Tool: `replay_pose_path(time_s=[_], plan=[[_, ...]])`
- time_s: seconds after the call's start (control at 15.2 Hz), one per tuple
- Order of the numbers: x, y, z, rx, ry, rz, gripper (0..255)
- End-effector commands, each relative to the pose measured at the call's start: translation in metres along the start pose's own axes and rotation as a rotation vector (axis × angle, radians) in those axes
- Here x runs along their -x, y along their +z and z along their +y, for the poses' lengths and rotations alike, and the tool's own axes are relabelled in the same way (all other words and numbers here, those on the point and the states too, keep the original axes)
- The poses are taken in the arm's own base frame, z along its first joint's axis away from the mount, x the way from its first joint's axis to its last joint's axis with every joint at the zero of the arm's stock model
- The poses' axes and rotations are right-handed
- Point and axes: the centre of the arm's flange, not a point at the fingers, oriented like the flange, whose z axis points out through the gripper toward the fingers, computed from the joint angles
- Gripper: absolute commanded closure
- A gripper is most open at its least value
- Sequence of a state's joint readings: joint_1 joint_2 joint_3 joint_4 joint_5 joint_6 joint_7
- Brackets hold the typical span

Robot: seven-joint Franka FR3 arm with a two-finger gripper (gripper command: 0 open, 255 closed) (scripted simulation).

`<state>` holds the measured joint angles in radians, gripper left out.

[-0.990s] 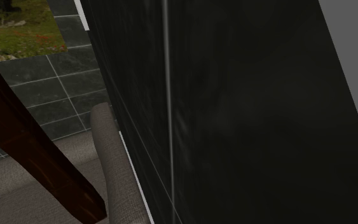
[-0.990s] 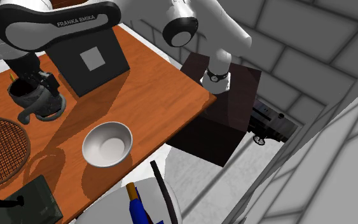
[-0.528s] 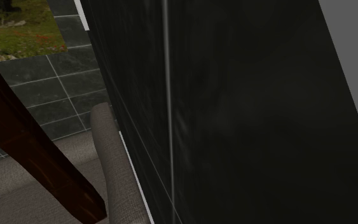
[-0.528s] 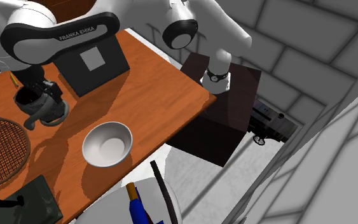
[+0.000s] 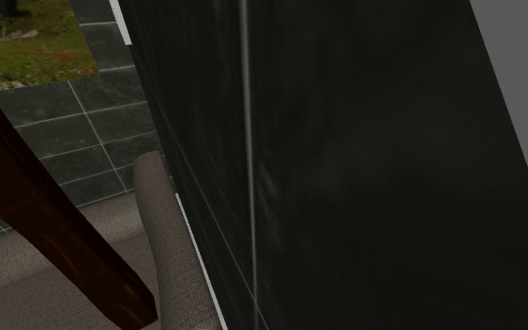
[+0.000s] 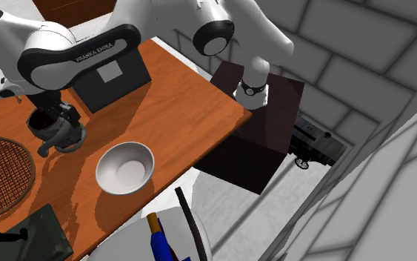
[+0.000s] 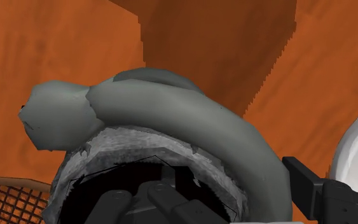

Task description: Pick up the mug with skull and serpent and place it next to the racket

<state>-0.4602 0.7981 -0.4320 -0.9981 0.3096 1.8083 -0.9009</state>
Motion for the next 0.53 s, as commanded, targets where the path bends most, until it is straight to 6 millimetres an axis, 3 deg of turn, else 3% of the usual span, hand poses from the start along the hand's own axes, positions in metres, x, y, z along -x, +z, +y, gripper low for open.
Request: replay_pose_path(time_s=[0.0,0.2,0.46], plan=[[0.000,0.009,0.000,0.003,0.000,0.003,255],[0.001,0.030,-0.001,0.003,0.000,0.003,255],[0.001,0.030,-0.001,0.003,0.000,0.003,255]])
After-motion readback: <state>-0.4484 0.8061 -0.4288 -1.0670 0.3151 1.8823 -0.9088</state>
